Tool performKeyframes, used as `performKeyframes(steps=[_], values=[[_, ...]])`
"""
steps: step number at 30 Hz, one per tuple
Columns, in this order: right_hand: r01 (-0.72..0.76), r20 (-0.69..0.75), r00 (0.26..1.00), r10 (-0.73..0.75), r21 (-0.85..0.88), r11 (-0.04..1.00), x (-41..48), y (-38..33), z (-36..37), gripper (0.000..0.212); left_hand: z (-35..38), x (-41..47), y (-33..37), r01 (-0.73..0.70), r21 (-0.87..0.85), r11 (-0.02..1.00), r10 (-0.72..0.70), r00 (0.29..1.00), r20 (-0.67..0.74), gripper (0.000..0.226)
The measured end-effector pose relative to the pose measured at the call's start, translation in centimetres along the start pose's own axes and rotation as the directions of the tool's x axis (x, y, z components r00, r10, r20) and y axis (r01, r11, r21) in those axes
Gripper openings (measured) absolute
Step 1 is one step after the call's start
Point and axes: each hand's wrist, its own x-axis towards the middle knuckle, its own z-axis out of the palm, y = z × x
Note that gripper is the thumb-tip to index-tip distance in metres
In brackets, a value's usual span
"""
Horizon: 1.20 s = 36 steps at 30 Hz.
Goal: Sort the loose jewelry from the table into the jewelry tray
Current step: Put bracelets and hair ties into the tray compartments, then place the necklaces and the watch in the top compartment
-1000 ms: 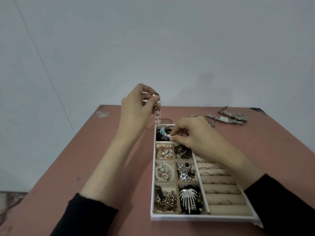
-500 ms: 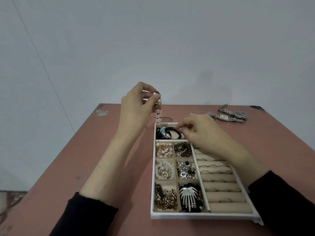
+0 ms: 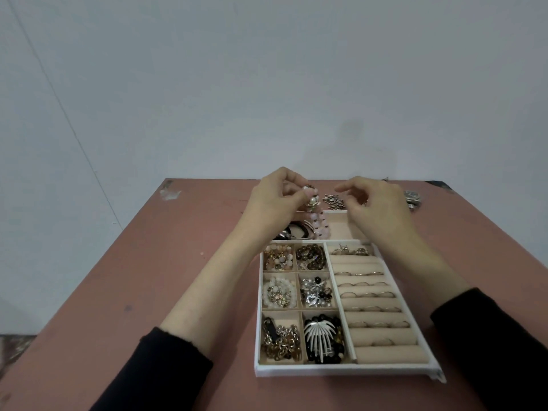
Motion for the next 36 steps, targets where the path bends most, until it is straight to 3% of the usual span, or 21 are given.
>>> performKeyframes(steps=[3,6,10,19,24,28,36], values=[[-0.010,0.004,1.000,0.010,-0.004,1.000,-0.1,-0.1,0.0,0.022,-0.6,0.3,-0.9,-0.016,0.254,0.967,0.032,0.998,-0.060,0.006],[-0.002,0.011,1.000,0.002,-0.020,1.000,0.0,-0.1,0.0,0.022,-1.3,0.4,-1.2,-0.085,0.528,0.845,0.142,0.987,-0.069,0.002],[-0.005,0.005,1.000,0.005,-0.003,1.000,-0.1,-0.2,-0.2,0.023,-1.8,0.3,-1.2,-0.112,0.677,0.727,0.200,0.978,-0.053,0.007],[-0.003,-0.016,1.000,0.003,0.006,1.000,-0.1,0.1,-0.4,0.025,-2.6,0.2,-1.6,-0.069,0.822,0.566,0.199,0.978,-0.055,0.015],[0.001,-0.025,1.000,-0.001,-0.004,1.000,0.0,0.1,-0.5,0.025,-2.9,0.3,-1.9,-0.066,0.808,0.585,0.174,0.984,-0.046,0.022],[-0.012,-0.045,0.999,0.014,0.024,1.000,0.1,0.3,-0.5,0.026,-2.8,0.3,-1.9,-0.066,0.798,0.598,0.176,0.983,-0.051,0.015],[-0.043,-0.097,0.994,0.041,-0.017,0.999,0.9,1.2,-1.3,0.026,-2.7,-0.3,-1.7,-0.104,0.776,0.623,0.215,0.976,-0.042,0.042]])
